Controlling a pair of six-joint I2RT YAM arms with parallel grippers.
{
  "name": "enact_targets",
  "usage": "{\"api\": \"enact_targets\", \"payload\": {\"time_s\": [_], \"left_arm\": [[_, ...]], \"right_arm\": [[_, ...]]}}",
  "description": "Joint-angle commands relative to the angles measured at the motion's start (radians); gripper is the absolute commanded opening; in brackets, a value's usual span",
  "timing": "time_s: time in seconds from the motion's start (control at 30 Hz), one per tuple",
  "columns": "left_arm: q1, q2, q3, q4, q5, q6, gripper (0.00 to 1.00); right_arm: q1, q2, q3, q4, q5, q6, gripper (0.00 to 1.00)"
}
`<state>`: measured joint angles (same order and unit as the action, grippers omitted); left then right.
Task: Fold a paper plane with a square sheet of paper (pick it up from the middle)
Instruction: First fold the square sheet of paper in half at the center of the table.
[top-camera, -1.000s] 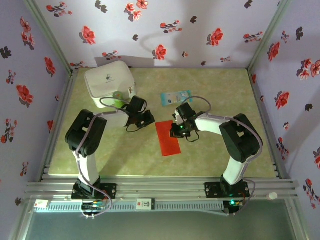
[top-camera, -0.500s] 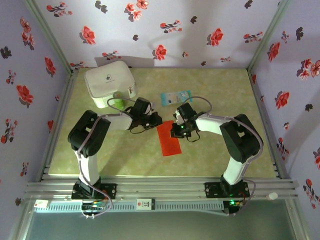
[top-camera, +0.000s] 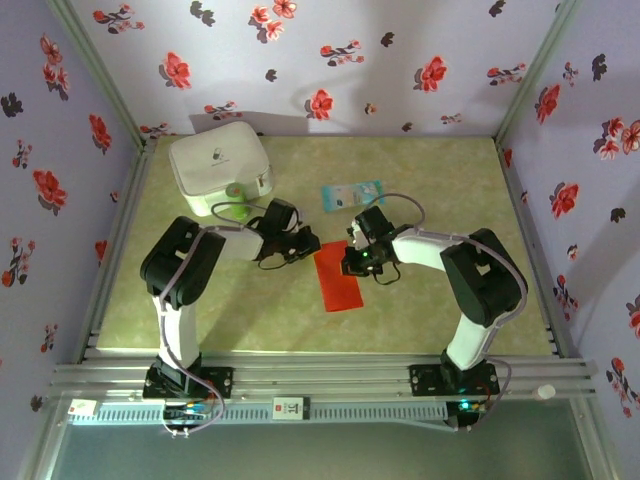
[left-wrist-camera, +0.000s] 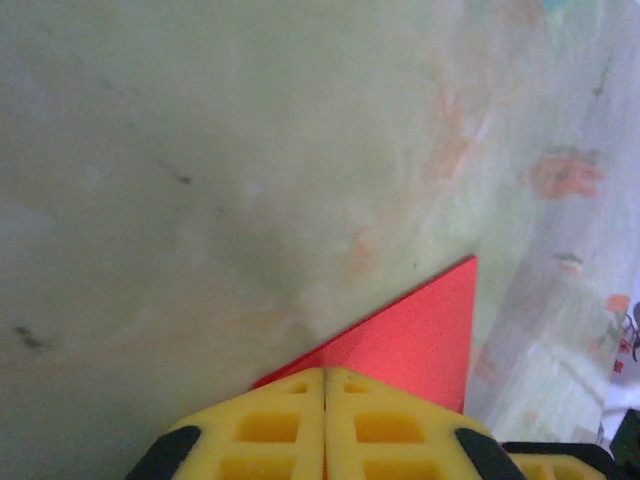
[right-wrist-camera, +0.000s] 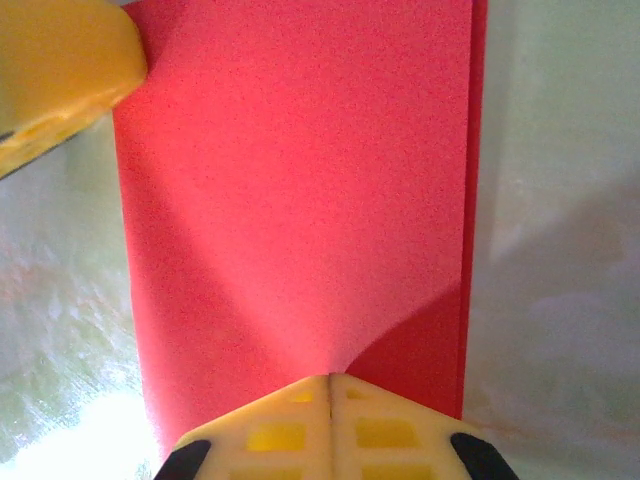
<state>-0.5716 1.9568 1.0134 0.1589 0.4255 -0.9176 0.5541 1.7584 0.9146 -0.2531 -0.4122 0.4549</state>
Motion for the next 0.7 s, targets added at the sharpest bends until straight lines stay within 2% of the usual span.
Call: {"api": "enact_targets", "payload": {"time_s": [0.0, 0.2, 0.47, 0.6, 0.67], "left_arm": [[0.048, 0.004, 0.028, -0.142, -0.170, 0.016, 0.07], [0.036, -0.033, 0.084, -0.205, -0.154, 0.042, 0.08], [-0.027, -0.171, 0.106, -0.287, -0.150, 0.106, 0.12], [-0.069, -0.217, 0.056, -0.271, -0.124, 0.098, 0.12], [-0.089, -0.224, 0.012, -0.201, -0.078, 0.077, 0.12]], "right_arm": [[-0.014, 0.031, -0.046, -0.111, 0.075, 0.002, 0.00], [-0.014, 0.026, -0.046, -0.108, 0.075, 0.005, 0.00], [-0.014, 0.028, -0.038, -0.105, 0.074, 0.012, 0.00], [-0.016, 0.026, -0.034, -0.111, 0.082, 0.013, 0.00], [-0.016, 0.026, -0.036, -0.108, 0.084, 0.016, 0.00]]}}
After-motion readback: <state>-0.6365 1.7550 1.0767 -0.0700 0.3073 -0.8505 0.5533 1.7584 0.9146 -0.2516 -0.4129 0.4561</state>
